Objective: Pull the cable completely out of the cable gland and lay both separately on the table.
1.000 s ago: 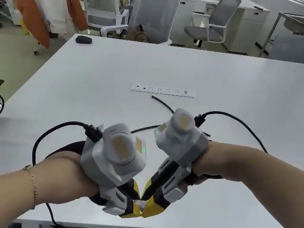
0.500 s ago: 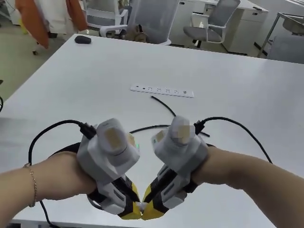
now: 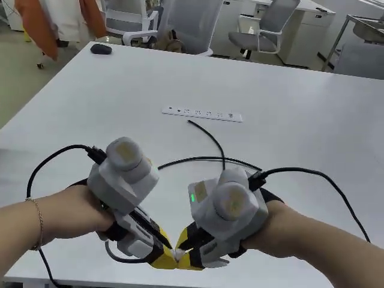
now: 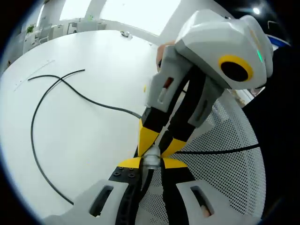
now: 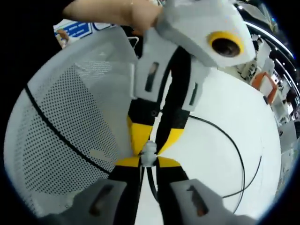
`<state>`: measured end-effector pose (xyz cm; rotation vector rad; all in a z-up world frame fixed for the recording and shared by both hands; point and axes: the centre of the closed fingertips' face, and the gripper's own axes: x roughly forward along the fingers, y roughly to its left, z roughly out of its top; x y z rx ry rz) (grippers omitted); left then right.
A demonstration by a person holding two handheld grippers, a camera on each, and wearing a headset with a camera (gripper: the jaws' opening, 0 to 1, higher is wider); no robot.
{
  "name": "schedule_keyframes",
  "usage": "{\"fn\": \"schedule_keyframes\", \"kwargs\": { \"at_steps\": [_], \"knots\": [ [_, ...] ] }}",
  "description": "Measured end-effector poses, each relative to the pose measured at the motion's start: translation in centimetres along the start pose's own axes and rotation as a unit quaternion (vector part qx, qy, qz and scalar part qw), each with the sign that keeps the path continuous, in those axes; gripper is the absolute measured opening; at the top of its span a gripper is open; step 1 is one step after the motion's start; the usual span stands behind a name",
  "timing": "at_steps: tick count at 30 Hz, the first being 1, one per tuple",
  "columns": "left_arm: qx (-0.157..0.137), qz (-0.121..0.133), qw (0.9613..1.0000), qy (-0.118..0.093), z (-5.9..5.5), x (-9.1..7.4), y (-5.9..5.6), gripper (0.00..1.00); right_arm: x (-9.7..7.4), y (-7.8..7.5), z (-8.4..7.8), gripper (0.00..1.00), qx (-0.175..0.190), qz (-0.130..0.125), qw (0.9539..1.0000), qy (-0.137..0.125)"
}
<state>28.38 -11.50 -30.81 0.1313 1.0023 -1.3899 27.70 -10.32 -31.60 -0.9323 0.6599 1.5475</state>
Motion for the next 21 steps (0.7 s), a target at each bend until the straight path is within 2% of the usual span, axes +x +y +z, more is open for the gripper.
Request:
{"fn": "schedule_keyframes", "kwargs": {
  "at_steps": [1,3,6,10,11,14,15,16,21],
  "knots": [
    [-0.01,-0.005,0.9999,-0.005,0.1,0.0,-0.2,0.16,-0.1,-0.1,0.0,0.09,-0.022,-0.01,0.9997,0.007],
    [-0.01,-0.005,0.9999,-0.008,0.2,0.0,-0.2,0.16,-0.1,-0.1,-0.1,0.09,-0.027,-0.02,0.9994,0.011],
    [0.001,0.003,1.0,-0.009,0.4,-0.1,-0.3,0.16,-0.2,-0.3,-0.2,0.11,-0.027,-0.016,0.9995,0.008],
    [0.012,0.017,0.9997,-0.017,0.8,-0.1,-0.6,0.17,-0.6,-0.1,-0.4,0.12,0.03,0.024,0.9992,0.001],
    [0.019,0.019,0.9995,-0.016,0.8,-0.1,-0.7,0.17,-0.8,0.1,-0.5,0.13,0.043,0.044,0.9981,0.0],
    [0.058,0.042,0.9974,0.006,0.5,-0.2,-0.5,0.17,-1.3,0.0,-0.6,0.16,0.07,0.07,0.9951,-0.004],
    [0.075,0.049,0.9959,0.014,0.5,-0.2,-0.6,0.17,-1.5,-0.1,-0.4,0.17,0.082,0.08,0.9933,-0.013],
    [0.086,0.054,0.9947,0.018,0.5,-0.2,-0.6,0.17,-1.6,-0.3,-0.3,0.16,0.086,0.081,0.9928,-0.018],
    [0.141,0.079,0.9861,0.039,0.7,-0.2,-0.8,0.17,-1.6,-0.3,-0.4,0.16,0.095,0.101,0.9903,-0.007]
  ]
}}
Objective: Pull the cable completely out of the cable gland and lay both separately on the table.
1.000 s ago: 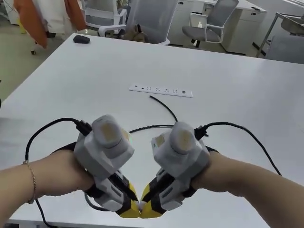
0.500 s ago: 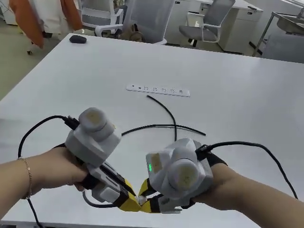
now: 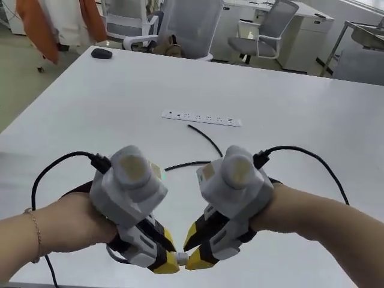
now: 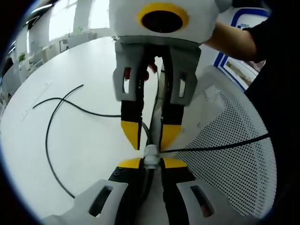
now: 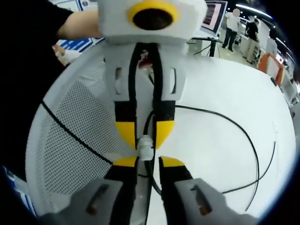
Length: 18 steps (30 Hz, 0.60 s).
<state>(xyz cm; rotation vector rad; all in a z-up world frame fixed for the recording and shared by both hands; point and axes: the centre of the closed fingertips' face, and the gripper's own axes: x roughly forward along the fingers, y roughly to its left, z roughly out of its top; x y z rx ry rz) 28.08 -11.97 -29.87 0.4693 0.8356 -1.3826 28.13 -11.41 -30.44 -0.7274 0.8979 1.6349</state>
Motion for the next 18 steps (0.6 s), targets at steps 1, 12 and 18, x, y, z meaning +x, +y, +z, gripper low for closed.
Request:
{"fn": "schedule_keyframes", "kwargs": {
  "at_steps": [1,12,18],
  "knots": [
    [0.01,0.005,0.9999,0.003,0.0,0.0,0.0,0.17,0.1,0.2,0.0,0.16,0.004,0.005,1.0,0.002],
    [0.088,0.025,0.9956,0.018,0.3,0.3,-0.4,0.17,1.1,0.8,-0.2,0.12,0.033,0.028,0.999,-0.009],
    [0.077,0.02,0.9967,0.017,0.3,0.3,-0.1,0.17,1.1,0.8,-0.2,0.11,0.019,0.01,0.9998,-0.001]
  ]
}}
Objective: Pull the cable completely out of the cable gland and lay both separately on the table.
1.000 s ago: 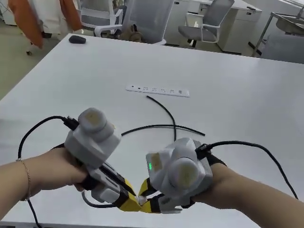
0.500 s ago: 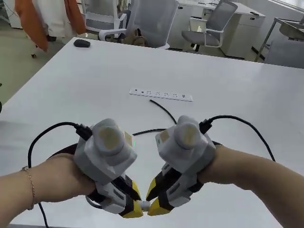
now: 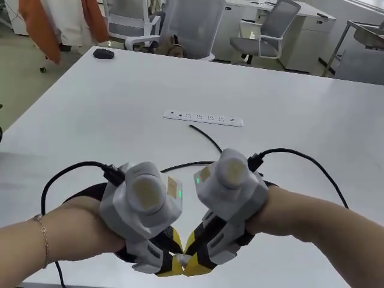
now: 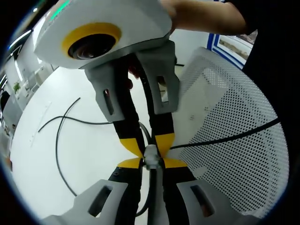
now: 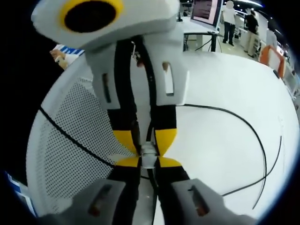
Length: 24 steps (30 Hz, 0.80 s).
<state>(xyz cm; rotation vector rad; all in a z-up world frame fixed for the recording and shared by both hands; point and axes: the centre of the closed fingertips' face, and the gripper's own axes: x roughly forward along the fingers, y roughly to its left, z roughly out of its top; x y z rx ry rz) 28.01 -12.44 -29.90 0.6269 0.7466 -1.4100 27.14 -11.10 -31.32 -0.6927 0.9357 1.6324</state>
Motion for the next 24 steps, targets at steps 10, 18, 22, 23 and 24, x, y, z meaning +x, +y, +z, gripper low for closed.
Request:
{"fn": "schedule_keyframes", "kwargs": {
  "at_steps": [10,18,22,23,24],
  "knots": [
    [-0.094,-0.027,0.9946,-0.033,-0.5,0.2,0.2,0.17,0.2,-0.2,0.0,0.11,-0.066,-0.056,0.996,0.022],
    [-0.079,0.021,0.9963,-0.026,-1.3,0.2,0.3,0.17,-0.3,-0.8,-1.3,0.28,-0.034,-0.115,0.9928,-0.001],
    [-0.047,0.04,0.998,-0.015,-1.4,-0.1,-0.1,0.17,-0.5,-0.9,-1.8,0.21,-0.034,-0.145,0.9888,-0.005],
    [-0.04,0.043,0.9982,-0.013,-1.4,-0.1,-0.2,0.17,-0.5,-0.9,-1.6,0.2,-0.038,-0.155,0.9871,-0.01],
    [-0.038,0.045,0.9981,-0.013,-1.3,-0.1,-0.2,0.17,-0.4,-0.9,-1.4,0.19,-0.043,-0.161,0.986,-0.015]
  ]
}}
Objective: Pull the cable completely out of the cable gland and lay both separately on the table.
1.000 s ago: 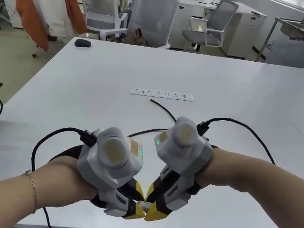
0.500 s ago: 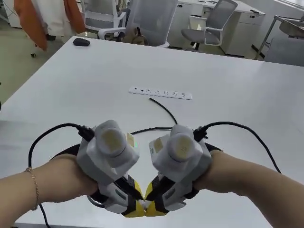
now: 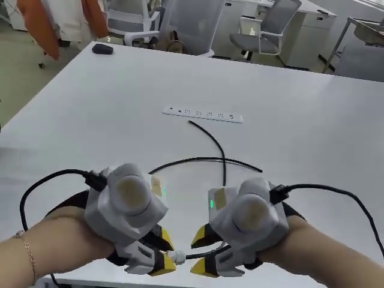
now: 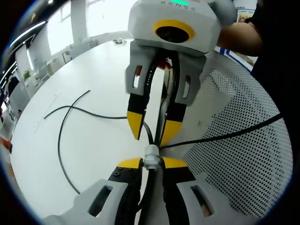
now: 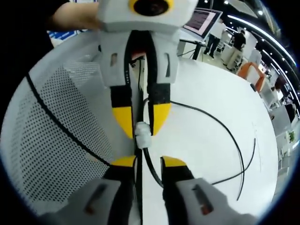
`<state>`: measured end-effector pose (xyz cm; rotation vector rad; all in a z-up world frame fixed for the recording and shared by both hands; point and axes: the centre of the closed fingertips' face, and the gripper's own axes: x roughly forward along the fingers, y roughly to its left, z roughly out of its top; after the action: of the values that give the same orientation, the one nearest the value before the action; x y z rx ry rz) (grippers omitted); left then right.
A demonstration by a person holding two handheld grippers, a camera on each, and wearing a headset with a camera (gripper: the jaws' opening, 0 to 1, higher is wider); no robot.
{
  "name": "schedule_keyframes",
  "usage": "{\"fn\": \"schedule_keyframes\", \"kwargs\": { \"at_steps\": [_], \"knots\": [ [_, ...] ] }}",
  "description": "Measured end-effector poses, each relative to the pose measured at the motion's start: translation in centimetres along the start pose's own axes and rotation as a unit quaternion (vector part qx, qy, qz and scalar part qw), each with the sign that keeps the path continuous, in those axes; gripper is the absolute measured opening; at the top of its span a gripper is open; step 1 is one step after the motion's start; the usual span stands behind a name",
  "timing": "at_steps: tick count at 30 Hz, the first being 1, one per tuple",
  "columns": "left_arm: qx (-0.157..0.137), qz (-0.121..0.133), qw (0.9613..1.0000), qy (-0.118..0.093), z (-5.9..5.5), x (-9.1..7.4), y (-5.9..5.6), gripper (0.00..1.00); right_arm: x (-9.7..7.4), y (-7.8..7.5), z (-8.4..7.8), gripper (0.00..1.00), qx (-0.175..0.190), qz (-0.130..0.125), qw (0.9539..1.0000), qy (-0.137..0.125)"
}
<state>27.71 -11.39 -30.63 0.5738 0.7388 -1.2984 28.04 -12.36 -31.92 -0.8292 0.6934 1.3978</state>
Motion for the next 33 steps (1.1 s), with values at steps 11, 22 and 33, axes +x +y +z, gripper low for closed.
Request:
{"fn": "schedule_keyframes", "kwargs": {
  "at_steps": [11,22,33],
  "knots": [
    [-0.017,0.022,0.9994,-0.019,-0.3,0.3,1.0,0.17,0.8,-0.5,-0.7,0.03,-0.02,-0.028,0.9994,0.007],
    [-0.023,0.035,0.9991,-0.011,-1.0,0.5,1.3,0.17,-1.0,-1.7,-3.9,0.03,0.013,-0.061,0.9969,0.047],
    [-0.029,0.044,0.9983,-0.024,-0.6,0.2,1.4,0.17,-3.0,-3.0,-7.0,0.04,0.067,-0.09,0.9921,0.056]
  ]
}}
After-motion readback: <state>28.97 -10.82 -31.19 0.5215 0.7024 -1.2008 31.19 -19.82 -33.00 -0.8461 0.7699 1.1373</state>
